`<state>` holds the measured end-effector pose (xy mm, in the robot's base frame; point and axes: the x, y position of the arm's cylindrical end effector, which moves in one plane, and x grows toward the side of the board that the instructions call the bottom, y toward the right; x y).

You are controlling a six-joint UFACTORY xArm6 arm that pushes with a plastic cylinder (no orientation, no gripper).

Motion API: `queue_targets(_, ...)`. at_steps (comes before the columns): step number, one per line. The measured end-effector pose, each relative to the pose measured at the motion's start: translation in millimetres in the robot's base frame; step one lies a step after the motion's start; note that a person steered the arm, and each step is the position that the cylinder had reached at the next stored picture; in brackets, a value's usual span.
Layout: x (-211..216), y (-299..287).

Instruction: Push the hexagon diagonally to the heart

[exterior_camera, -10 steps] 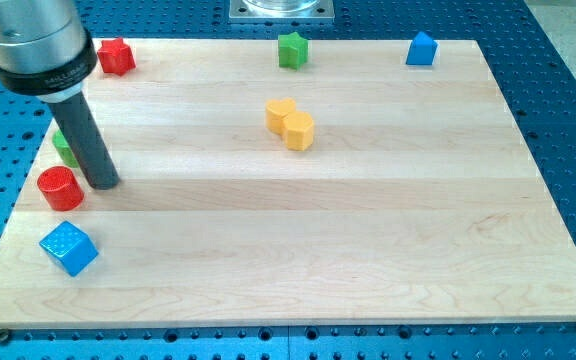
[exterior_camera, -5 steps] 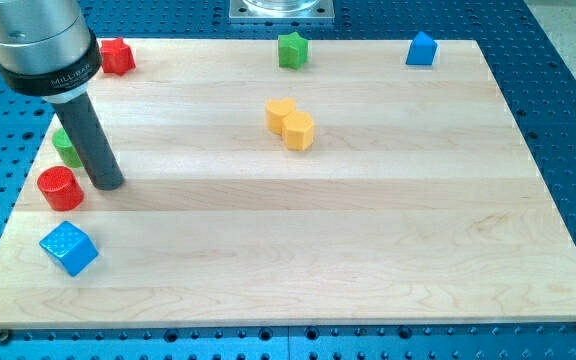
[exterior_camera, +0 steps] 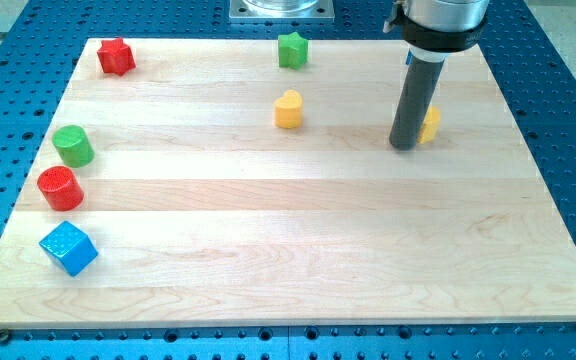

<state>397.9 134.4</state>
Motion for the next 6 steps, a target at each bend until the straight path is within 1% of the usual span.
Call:
queue_targets(1, -61.5, -12.7)
queue_targets(2, -69.4, 50.9)
queue_targets(3, 3.1, 85.1)
queue_targets(4, -26.5, 94.1)
queue_targets(5, -31.1, 51.0)
queue_targets(6, 15.3, 67.3)
